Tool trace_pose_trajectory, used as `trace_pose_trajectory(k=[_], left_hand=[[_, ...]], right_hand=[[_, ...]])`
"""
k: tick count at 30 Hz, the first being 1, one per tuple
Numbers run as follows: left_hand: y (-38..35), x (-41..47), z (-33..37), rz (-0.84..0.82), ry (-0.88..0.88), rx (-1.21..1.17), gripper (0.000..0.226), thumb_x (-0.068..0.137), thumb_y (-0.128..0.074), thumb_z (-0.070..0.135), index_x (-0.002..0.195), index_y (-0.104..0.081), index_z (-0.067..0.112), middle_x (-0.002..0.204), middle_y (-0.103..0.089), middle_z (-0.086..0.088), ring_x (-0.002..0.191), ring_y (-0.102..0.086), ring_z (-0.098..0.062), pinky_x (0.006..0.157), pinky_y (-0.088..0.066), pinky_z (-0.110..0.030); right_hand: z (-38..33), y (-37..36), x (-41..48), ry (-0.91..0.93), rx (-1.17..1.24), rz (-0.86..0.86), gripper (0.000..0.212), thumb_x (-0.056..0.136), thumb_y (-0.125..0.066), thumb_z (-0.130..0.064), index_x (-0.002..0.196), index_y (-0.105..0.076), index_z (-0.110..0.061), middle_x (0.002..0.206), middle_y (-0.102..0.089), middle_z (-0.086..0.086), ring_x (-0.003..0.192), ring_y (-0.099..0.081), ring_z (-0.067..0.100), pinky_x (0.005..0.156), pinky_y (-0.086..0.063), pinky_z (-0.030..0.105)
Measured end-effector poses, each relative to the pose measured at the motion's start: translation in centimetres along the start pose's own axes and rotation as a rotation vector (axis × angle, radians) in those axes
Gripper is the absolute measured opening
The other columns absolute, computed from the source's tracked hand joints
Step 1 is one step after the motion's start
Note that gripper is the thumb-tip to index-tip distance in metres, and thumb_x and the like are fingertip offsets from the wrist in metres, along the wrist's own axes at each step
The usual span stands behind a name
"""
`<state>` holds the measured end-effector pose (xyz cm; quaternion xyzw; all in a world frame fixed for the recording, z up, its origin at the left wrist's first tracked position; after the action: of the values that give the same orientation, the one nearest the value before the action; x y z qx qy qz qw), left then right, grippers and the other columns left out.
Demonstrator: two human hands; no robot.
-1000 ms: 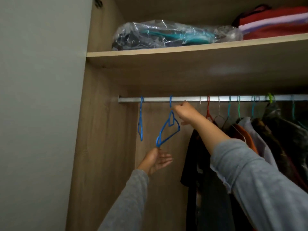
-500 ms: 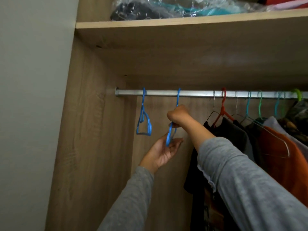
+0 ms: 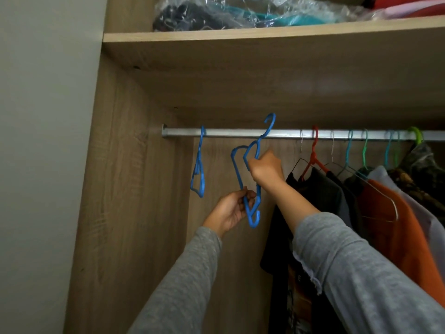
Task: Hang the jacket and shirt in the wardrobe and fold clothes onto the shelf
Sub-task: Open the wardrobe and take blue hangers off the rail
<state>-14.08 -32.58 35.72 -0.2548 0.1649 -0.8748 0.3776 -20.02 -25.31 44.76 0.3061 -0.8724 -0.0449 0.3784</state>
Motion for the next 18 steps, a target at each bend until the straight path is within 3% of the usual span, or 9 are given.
trace_pose_trajectory(k=[2,6,11,15,18], left_hand=[[0.2,-0.8,-0.6,0.027,0.005,0.054,0.027,0.1,-0.04,0.009,0.08,-0.057,0.003,0.053,-0.064,0.0,0.041,-0.059,-0.005,0.046,-0.05,-0.015],[0.6,-3.1,-1.8,0.07,0.029,0.166,0.022,0.098,-0.04,0.007,0.087,-0.058,0.003,0.055,-0.065,0.001,0.042,-0.058,-0.006,0.044,-0.048,-0.016],[-0.5,-7.8,-2.7,0.139,0.014,0.217,0.023,0.099,-0.038,0.004,0.083,-0.056,0.003,0.048,-0.063,0.003,0.039,-0.058,-0.004,0.041,-0.045,-0.014],[-1.6,-12.8,-4.6,0.217,0.046,0.235,0.023,0.098,-0.039,0.004,0.081,-0.055,0.005,0.045,-0.059,0.002,0.036,-0.054,-0.005,0.038,-0.044,-0.015],[-2.8,-17.7,-6.7,0.278,0.048,0.255,0.023,0.097,-0.042,0.006,0.079,-0.057,0.005,0.052,-0.058,-0.001,0.037,-0.054,-0.006,0.04,-0.045,-0.016]], right_hand=[[0.2,0.2,-0.7,-0.004,-0.044,-0.043,0.034,0.084,-0.052,-0.024,0.112,-0.05,-0.006,0.092,-0.056,0.009,0.08,-0.057,0.027,0.061,-0.049,0.036],[0.6,0.6,-2.8,-0.015,-0.118,-0.144,0.035,0.08,-0.053,-0.026,0.11,-0.052,-0.008,0.104,-0.063,0.013,0.094,-0.063,0.032,0.082,-0.054,0.048],[1.1,1.9,-6.0,0.028,-0.168,-0.219,0.012,0.087,-0.044,-0.018,0.096,-0.05,-0.011,0.104,-0.061,0.017,0.097,-0.062,0.038,0.083,-0.054,0.048],[1.8,4.3,-10.6,0.001,-0.142,-0.255,0.029,0.088,-0.044,-0.016,0.108,-0.058,-0.002,0.114,-0.061,0.022,0.099,-0.062,0.039,0.084,-0.053,0.049],[2.4,6.8,-15.3,0.015,-0.101,-0.305,0.031,0.087,-0.043,-0.015,0.112,-0.057,-0.003,0.114,-0.06,0.02,0.099,-0.061,0.037,0.084,-0.053,0.045]])
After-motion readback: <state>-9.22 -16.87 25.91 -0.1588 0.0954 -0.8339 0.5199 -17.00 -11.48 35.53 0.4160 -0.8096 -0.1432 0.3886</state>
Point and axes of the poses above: each hand's wrist, its own x-axis towards the middle knuckle, its own y-axis out of the back of the hand, z = x × y, the point moved 5 cm from there along x, towards the middle knuckle
